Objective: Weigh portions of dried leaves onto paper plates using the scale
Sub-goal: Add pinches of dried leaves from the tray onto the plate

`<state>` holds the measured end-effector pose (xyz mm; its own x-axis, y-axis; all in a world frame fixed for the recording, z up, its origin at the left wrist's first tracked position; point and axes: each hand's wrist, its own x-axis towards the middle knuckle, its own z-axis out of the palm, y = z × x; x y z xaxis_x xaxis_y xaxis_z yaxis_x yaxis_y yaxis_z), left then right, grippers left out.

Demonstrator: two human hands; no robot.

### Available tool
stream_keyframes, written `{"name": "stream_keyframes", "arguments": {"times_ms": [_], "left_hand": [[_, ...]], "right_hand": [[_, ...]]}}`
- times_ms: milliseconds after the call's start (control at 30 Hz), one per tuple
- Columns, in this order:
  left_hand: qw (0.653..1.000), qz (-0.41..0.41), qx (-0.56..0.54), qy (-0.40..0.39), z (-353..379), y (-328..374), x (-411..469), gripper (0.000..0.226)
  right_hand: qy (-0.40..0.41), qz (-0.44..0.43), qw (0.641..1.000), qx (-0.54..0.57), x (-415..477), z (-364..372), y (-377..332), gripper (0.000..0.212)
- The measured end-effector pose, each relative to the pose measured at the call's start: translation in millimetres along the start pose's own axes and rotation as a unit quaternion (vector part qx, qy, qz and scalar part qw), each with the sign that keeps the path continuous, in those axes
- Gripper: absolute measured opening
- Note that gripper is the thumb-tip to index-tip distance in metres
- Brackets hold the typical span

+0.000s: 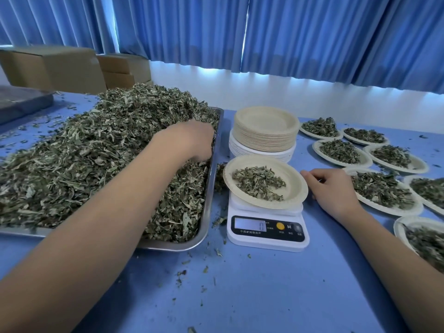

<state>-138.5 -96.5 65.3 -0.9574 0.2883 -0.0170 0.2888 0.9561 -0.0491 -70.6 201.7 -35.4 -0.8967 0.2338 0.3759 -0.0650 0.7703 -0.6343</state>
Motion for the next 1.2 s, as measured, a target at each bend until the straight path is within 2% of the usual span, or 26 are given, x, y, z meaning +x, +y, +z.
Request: {"name": "stream_keyframes", "arguments": {"times_ms": [67, 167, 200, 267, 400, 533, 700, 933, 1067, 1200], "left_hand": [[0.994, 0.014, 0.038, -0.097, 3, -3, 1, 0.028], [0.985, 0.034, 0.081, -0.150, 7, 0, -2, 0.056], [0.984, 0.040, 0.084, -0.149, 9, 2, -1, 0.053], [0.986, 0.046, 0.082, -0.137, 12, 6, 0, 0.032], [0.989, 0.049, 0.059, -0.123, 14, 7, 2, 0.029], [0.994, 0.048, 0.032, -0.087, 12, 5, 4, 0.007], [0.988, 0.044, 0.049, -0.140, 7, 4, -2, 0.048], [0.992, 0.026, -0.011, -0.119, 11, 5, -4, 0.037], [0.998, -0.015, -0.038, -0.047, 0, -1, -5, 0.022], [0.999, -0.034, -0.034, -0.005, -6, 0, -8, 0.028]], "right_hand": [[0.003, -0.001, 1.000, 0.003, 0, 0, 1, 0.044], [0.001, 0.001, 1.000, 0.008, 0, 0, 1, 0.044], [0.001, 0.001, 1.000, 0.009, 0, 0, 1, 0.044], [0.000, -0.001, 1.000, 0.011, 0, 0, 1, 0.044], [-0.001, -0.002, 1.000, 0.010, 0, 0, 1, 0.044], [0.000, -0.002, 1.000, 0.013, 0, 0, 2, 0.043], [-0.005, 0.004, 1.000, 0.015, 1, 0, 3, 0.044], [-0.002, -0.001, 1.000, 0.014, 1, 0, 5, 0.048], [0.000, -0.005, 1.000, 0.010, 1, 1, 5, 0.050], [0.001, -0.002, 1.000, 0.013, 1, 1, 5, 0.048]]}}
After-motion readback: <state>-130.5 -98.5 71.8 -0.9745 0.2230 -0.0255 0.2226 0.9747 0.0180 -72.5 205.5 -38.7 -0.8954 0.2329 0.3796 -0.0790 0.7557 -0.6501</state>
